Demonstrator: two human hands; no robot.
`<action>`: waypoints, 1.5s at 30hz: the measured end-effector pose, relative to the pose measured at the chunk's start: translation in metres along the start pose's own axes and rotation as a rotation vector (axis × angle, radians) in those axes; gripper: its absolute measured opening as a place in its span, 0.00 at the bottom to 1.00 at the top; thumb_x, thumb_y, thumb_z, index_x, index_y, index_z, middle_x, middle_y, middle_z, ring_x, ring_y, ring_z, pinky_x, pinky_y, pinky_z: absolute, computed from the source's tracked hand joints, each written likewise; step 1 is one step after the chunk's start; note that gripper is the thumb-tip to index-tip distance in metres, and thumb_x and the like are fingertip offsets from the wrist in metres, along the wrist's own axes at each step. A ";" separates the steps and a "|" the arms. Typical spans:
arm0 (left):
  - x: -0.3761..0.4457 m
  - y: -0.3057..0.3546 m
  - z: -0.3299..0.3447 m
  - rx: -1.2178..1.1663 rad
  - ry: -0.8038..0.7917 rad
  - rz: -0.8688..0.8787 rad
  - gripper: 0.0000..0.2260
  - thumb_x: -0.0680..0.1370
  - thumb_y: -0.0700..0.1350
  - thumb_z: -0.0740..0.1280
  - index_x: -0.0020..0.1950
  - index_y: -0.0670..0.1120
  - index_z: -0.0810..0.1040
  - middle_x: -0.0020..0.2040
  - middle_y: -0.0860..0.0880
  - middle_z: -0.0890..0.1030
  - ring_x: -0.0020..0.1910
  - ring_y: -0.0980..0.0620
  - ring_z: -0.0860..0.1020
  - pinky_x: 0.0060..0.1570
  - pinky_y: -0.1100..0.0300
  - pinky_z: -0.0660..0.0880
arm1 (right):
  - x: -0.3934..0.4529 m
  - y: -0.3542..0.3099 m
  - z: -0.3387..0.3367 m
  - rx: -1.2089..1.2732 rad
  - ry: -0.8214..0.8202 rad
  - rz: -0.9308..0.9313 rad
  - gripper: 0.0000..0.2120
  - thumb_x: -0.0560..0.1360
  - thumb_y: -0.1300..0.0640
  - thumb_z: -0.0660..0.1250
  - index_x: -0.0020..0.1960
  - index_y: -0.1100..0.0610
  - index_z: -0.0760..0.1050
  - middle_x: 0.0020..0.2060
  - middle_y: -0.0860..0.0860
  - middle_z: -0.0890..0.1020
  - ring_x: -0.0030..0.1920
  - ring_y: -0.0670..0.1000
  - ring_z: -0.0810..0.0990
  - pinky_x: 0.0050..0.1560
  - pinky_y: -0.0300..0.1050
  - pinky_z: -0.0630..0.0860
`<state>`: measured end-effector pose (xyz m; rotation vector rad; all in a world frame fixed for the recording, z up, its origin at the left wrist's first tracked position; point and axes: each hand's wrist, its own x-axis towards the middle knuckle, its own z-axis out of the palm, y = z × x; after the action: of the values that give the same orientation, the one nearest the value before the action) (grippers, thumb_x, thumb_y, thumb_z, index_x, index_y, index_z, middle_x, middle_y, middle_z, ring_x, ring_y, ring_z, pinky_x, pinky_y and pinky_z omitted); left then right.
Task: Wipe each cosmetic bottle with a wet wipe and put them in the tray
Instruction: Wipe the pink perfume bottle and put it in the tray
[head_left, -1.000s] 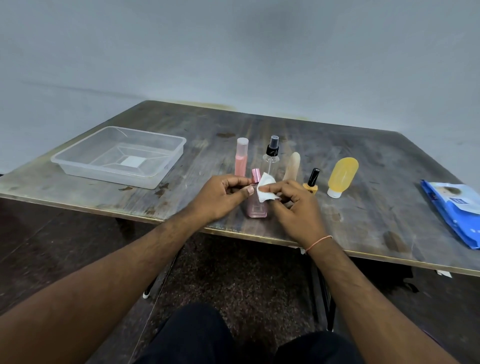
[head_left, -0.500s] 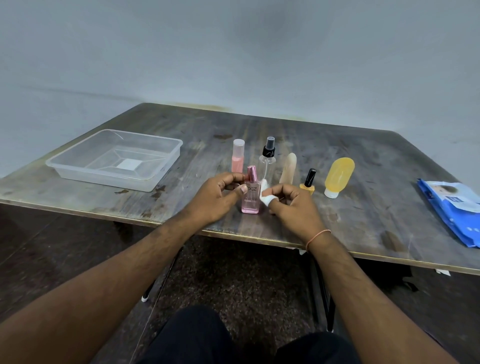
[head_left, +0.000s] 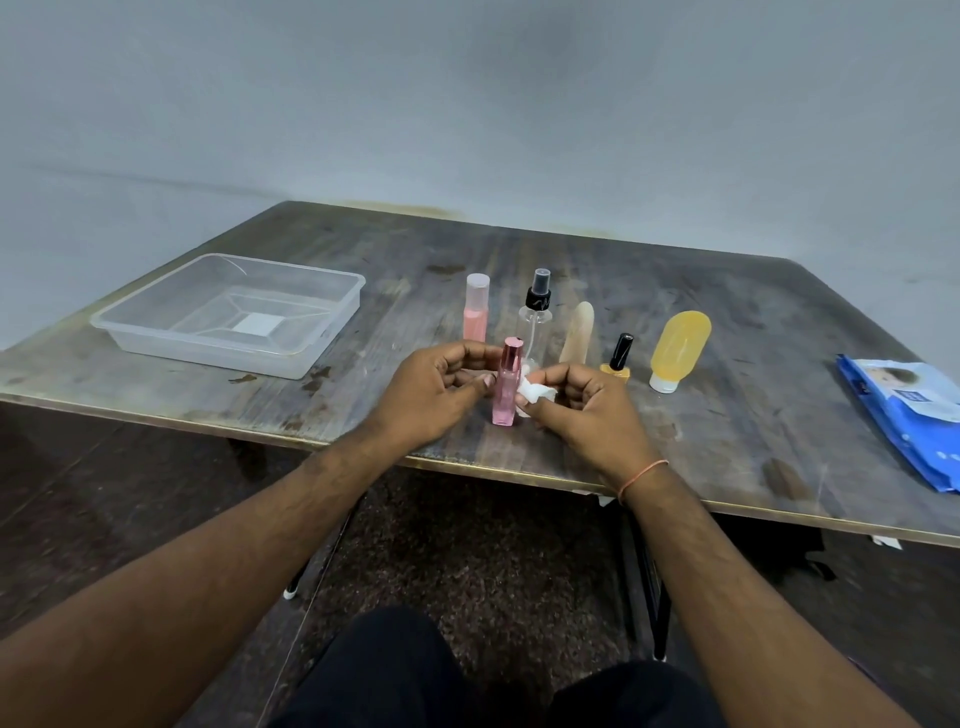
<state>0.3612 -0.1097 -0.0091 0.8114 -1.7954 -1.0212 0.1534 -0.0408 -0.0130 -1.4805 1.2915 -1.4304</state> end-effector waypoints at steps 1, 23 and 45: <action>-0.001 0.000 0.000 0.008 0.001 -0.001 0.19 0.80 0.32 0.74 0.64 0.53 0.83 0.58 0.56 0.88 0.58 0.57 0.86 0.62 0.60 0.82 | 0.000 0.000 0.001 -0.003 0.002 -0.002 0.07 0.75 0.64 0.80 0.50 0.55 0.85 0.47 0.50 0.89 0.45 0.47 0.84 0.51 0.52 0.82; -0.003 0.007 -0.004 0.098 -0.182 0.019 0.24 0.76 0.40 0.81 0.71 0.52 0.83 0.57 0.63 0.88 0.59 0.61 0.85 0.64 0.68 0.76 | -0.005 -0.003 0.002 -0.050 0.111 -0.056 0.08 0.77 0.60 0.77 0.47 0.47 0.89 0.40 0.49 0.89 0.37 0.51 0.85 0.46 0.56 0.84; 0.006 -0.001 -0.006 -0.204 -0.086 -0.204 0.10 0.87 0.47 0.66 0.63 0.51 0.86 0.58 0.50 0.89 0.55 0.52 0.86 0.52 0.62 0.82 | -0.007 0.002 0.009 -0.755 0.112 -0.236 0.09 0.76 0.53 0.75 0.54 0.43 0.89 0.42 0.42 0.87 0.41 0.44 0.82 0.42 0.44 0.77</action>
<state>0.3645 -0.1167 -0.0059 0.8459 -1.6701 -1.3671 0.1626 -0.0356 -0.0181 -2.1137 1.9079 -1.2291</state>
